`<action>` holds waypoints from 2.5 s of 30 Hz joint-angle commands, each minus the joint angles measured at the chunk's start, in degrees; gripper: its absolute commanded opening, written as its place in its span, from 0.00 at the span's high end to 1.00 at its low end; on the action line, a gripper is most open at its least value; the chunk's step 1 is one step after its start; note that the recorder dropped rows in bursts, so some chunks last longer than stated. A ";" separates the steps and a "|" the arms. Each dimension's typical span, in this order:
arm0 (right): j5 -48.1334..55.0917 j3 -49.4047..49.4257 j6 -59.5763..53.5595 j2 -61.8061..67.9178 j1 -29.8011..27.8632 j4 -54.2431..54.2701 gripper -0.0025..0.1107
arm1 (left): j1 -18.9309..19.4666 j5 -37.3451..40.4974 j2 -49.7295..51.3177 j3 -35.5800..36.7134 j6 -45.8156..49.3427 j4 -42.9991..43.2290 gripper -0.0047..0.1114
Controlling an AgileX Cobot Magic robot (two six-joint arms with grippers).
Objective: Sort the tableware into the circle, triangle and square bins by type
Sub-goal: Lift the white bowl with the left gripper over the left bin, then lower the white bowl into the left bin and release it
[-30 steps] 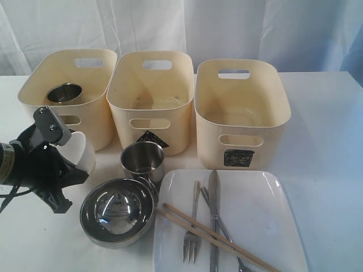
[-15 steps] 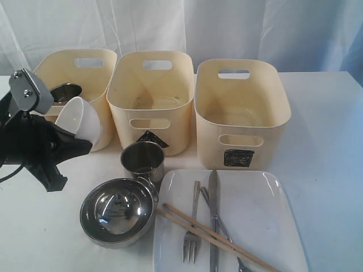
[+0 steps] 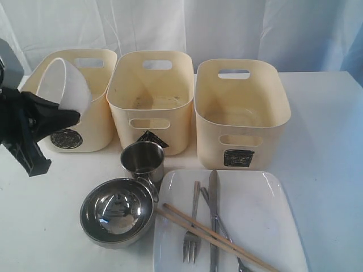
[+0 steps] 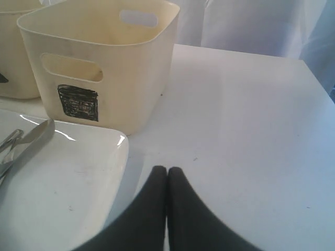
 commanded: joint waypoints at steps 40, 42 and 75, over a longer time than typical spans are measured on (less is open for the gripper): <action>-0.21 0.10 -0.08 -0.26 -0.39 -0.31 0.98 | 0.01 9.32 17.57 -7.20 69.13 -59.49 0.96; -0.21 0.10 -0.08 -0.26 -0.39 -0.31 0.98 | 0.01 9.59 19.34 -8.78 69.13 -59.64 0.96; -0.21 0.10 1.32 -0.26 -0.39 0.00 0.98 | 0.11 6.68 25.77 -12.44 63.65 -79.18 0.47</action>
